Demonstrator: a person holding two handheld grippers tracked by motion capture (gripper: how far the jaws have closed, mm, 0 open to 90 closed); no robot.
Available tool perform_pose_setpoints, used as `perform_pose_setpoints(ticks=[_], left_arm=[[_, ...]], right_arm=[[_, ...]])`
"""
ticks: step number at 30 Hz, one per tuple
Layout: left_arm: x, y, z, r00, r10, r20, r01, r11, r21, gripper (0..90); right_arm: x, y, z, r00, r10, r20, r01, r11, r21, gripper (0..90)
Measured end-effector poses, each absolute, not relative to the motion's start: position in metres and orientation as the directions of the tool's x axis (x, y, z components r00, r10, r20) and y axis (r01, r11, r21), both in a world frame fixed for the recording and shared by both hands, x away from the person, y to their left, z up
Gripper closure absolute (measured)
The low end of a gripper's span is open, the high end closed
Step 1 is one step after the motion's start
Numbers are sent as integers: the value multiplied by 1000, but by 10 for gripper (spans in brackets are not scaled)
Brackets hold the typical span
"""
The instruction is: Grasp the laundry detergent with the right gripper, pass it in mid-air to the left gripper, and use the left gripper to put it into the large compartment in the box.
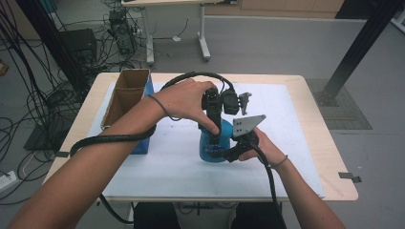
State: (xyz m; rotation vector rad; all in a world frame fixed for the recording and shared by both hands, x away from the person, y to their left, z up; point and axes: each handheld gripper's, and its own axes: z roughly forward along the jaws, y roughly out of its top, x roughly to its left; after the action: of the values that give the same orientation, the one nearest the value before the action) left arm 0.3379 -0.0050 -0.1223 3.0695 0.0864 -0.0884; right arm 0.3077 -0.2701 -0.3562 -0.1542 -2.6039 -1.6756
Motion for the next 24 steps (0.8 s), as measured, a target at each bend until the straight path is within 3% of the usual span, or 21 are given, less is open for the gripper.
perform_pose_setpoints(ticks=[11, 24], left_arm=[[337, -7, -127, 997, 58, -58, 62, -996, 60, 79], [338, -6, -126, 997, 39, -70, 43, -997, 61, 324]], right_arm=[[306, -270, -356, -995, 63, 83, 102, 408, 907, 415], [306, -270, -355, -994, 62, 87, 105, 408, 907, 415]])
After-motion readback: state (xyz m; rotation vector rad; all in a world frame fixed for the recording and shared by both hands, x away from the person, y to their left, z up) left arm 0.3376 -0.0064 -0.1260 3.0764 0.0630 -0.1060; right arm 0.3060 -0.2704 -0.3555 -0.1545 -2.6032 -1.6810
